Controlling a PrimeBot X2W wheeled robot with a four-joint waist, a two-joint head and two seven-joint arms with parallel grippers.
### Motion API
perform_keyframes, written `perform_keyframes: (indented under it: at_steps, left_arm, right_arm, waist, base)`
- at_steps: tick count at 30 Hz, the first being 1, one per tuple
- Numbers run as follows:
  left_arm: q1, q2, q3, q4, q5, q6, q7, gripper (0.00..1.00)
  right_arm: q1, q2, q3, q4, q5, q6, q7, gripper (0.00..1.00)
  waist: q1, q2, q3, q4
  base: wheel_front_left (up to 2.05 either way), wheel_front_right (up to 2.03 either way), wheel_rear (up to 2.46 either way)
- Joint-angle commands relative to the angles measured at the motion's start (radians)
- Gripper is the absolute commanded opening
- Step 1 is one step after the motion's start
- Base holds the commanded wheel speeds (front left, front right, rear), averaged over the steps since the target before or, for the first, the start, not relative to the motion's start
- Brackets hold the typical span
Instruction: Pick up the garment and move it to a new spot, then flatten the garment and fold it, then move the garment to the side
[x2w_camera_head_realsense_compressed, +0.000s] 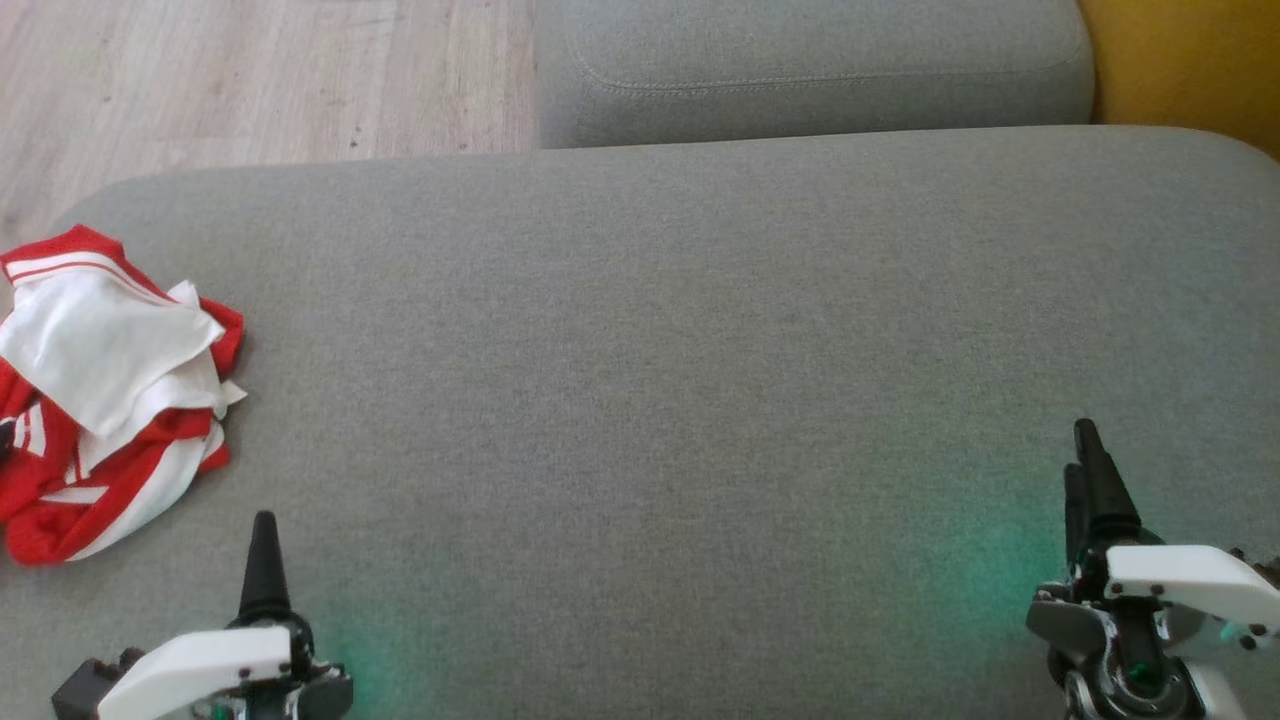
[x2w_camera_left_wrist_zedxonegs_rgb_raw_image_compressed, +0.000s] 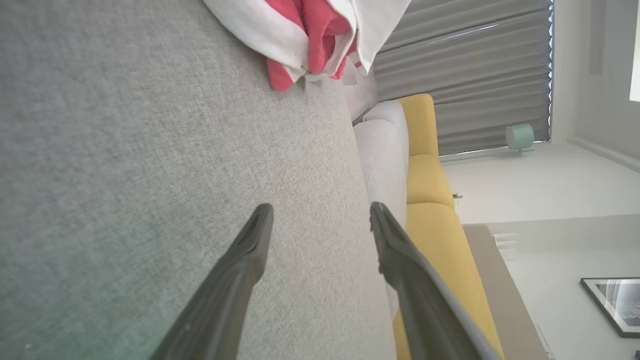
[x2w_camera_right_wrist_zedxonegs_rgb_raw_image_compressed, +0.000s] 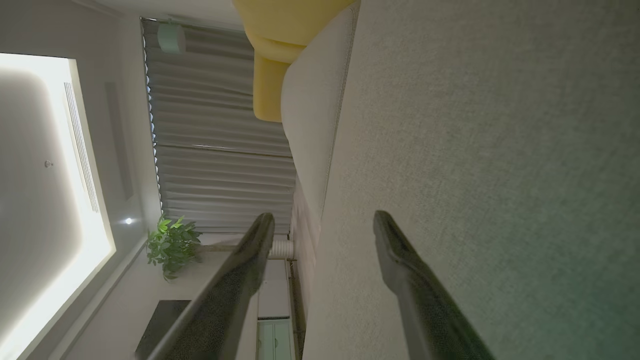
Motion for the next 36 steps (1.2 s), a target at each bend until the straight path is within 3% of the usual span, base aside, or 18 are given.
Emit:
perform_keyframes:
  at_steps: [1,36]
  left_arm:
    - [-0.063,0.022,0.001,-0.029,0.032,-0.001,-0.009,1.0]
    - [-0.072,0.028,-0.011,-0.014,0.518,0.001,-0.113,1.0]
  right_arm:
    - [-0.059,-0.024,0.014,-0.024,-0.025,0.0,-0.014,1.0]
    - [-0.123,-0.032,0.094,0.054,-0.487,0.0,-0.117,1.0]
  waist:
    - [0.0,0.0,0.001,0.0]
    - [0.0,0.0,0.016,-0.005]
  base:
    - [0.0,0.0,0.0]
    - [0.0,0.0,0.0]
